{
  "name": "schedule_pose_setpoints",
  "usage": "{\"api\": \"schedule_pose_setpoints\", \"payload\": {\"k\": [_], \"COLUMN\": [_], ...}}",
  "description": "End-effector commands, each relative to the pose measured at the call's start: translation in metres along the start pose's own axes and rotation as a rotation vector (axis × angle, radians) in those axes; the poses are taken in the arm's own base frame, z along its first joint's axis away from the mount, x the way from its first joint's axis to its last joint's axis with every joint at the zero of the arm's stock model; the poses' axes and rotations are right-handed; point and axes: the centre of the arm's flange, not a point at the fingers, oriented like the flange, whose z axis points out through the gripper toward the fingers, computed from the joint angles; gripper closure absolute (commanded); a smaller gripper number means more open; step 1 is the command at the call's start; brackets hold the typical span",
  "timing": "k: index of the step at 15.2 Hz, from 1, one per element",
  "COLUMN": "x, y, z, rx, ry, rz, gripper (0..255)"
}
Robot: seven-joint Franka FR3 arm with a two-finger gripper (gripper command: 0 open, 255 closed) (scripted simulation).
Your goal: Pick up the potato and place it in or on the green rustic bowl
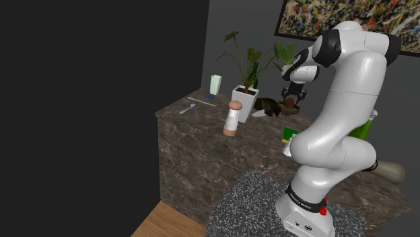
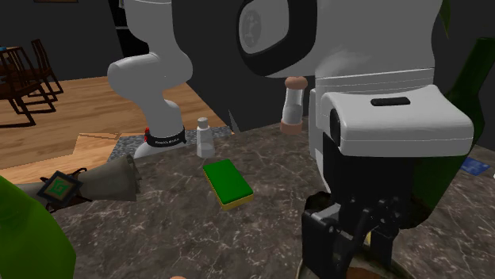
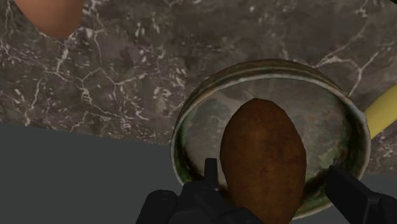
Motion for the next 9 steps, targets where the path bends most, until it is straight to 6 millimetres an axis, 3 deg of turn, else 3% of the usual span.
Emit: {"api": "schedule_pose_setpoints", "payload": {"k": [1, 5, 9], "x": [0.0, 0.0, 0.0], "y": [0.0, 0.0, 0.0], "z": [0.0, 0.0, -0.05], "rx": [0.0, 0.0, 0.0], "ry": [0.0, 0.0, 0.0], "rz": [0.0, 0.0, 0.0], "gripper": [0, 0, 0]}}
